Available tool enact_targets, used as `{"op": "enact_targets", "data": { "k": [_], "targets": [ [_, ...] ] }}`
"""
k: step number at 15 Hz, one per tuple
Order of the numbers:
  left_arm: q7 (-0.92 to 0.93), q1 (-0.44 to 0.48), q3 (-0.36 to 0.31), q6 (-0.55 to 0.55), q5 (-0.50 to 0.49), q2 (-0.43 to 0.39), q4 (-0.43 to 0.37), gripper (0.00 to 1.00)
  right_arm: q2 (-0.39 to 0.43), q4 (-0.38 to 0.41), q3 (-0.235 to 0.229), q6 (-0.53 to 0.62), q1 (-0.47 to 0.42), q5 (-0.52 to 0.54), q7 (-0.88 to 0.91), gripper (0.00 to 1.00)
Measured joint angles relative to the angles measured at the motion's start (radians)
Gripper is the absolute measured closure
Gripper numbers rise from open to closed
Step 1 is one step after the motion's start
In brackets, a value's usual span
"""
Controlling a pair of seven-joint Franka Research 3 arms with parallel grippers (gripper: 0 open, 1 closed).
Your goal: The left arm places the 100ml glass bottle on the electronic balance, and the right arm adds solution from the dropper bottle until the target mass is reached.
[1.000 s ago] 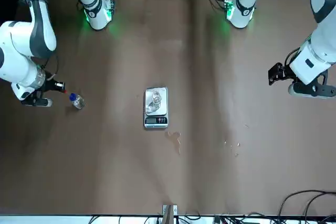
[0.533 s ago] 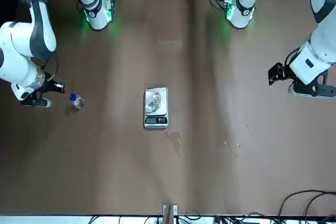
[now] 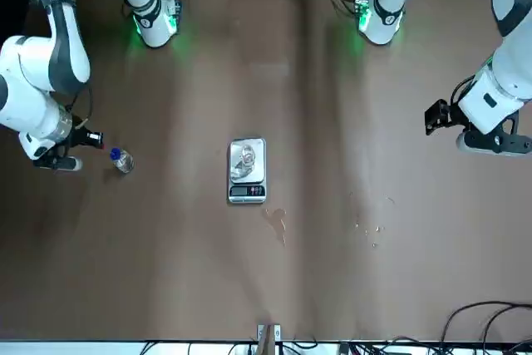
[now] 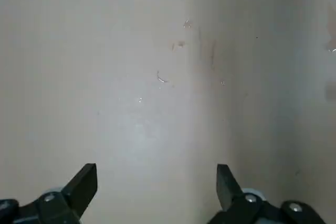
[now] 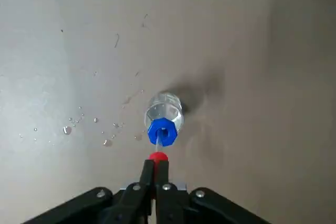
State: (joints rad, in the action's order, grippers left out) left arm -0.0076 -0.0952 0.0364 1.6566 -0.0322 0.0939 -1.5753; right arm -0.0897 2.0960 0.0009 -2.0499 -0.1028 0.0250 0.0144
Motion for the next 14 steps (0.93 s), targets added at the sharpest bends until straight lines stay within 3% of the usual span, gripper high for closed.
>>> {"op": "enact_targets", "data": {
  "k": [14],
  "targets": [
    [0.0, 0.0, 0.0, 0.0, 0.0, 0.0, 0.0, 0.0, 0.0, 0.008, -0.003, -0.018, -0.025, 0.0, 0.046, 0.96]
  ]
}}
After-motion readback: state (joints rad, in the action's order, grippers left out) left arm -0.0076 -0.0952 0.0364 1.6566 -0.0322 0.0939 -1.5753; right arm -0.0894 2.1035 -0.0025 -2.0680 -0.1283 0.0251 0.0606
